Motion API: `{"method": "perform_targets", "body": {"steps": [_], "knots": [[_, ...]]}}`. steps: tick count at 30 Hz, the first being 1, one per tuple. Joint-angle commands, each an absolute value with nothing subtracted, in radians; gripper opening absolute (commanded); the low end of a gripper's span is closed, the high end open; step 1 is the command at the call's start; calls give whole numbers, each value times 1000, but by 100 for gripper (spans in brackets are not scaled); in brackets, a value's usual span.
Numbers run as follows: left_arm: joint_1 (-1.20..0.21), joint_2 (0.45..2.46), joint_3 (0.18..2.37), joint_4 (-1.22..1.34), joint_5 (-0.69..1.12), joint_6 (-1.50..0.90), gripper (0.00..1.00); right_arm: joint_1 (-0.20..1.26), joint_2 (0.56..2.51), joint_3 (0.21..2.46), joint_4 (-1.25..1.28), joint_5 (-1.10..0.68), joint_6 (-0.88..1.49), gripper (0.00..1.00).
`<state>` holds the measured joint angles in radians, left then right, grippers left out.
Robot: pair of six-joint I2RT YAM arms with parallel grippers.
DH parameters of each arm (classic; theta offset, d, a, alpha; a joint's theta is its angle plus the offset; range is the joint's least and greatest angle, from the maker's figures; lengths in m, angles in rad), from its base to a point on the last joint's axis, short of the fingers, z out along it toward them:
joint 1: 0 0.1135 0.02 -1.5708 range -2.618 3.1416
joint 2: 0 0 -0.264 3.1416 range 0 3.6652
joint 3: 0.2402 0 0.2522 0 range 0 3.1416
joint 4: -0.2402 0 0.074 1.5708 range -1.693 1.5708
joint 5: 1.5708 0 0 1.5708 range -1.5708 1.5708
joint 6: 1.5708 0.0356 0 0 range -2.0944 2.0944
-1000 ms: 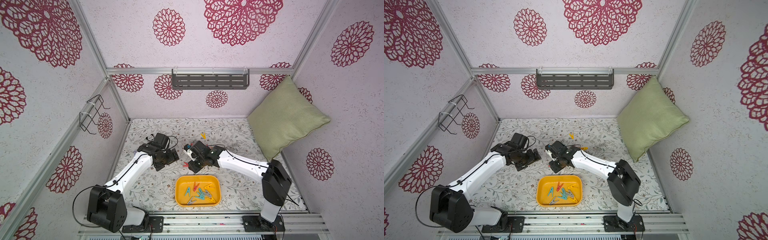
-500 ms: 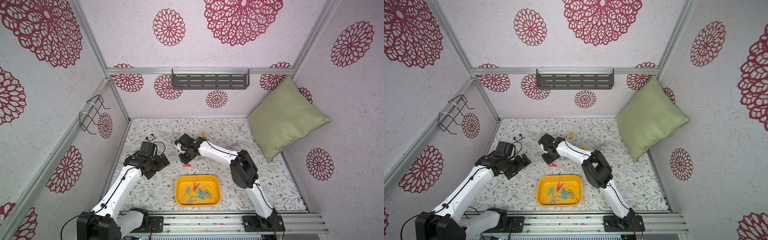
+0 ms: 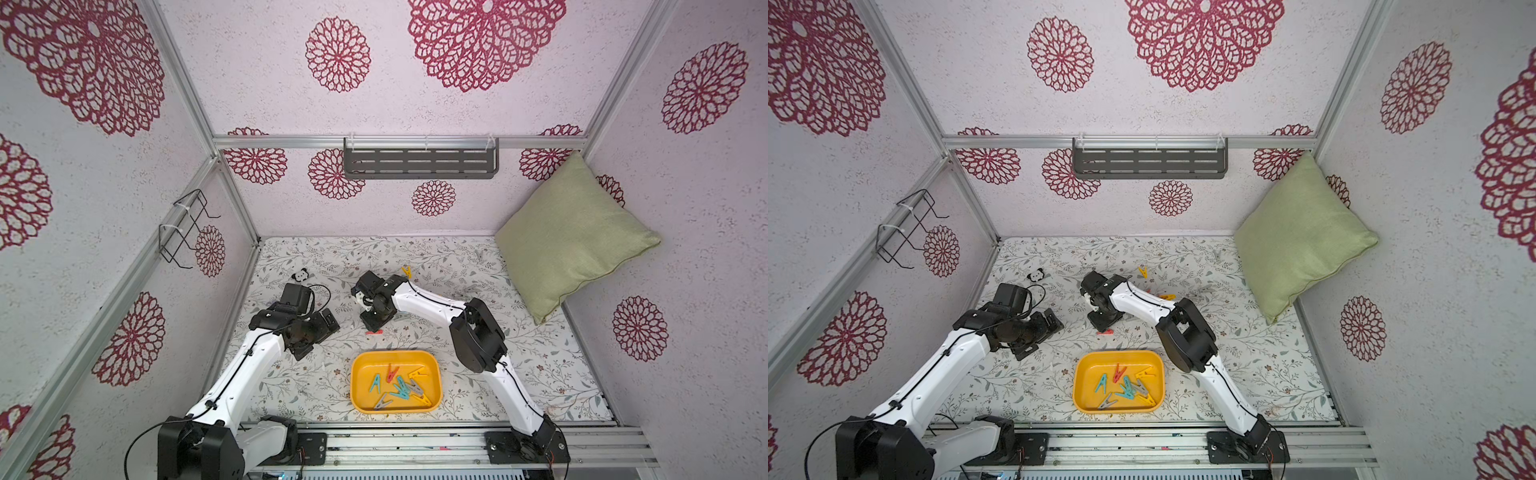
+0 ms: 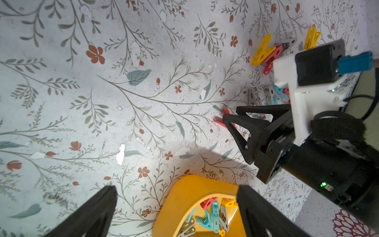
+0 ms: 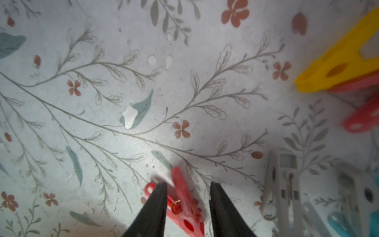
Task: Put the clothespins into the storage box
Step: Pick up the clothespin from the center of the board.
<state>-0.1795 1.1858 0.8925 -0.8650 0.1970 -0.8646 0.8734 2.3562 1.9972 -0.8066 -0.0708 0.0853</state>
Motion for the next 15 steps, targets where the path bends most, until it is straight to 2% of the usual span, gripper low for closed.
{"method": "perform_targets", "body": {"steps": [1, 6, 12, 15], "knots": [[-171, 1203, 917, -847, 212, -851, 99, 865, 2348, 1980, -814, -50, 71, 34], [-170, 1207, 923, -847, 221, -854, 100, 864, 2341, 1978, -795, -24, 86, 18], [-171, 1201, 919, -840, 230, -873, 100, 856, 2286, 1979, -788, 13, 119, 4], [-172, 1203, 917, -826, 238, -880, 100, 848, 2222, 1971, -785, 13, 142, 3]]}}
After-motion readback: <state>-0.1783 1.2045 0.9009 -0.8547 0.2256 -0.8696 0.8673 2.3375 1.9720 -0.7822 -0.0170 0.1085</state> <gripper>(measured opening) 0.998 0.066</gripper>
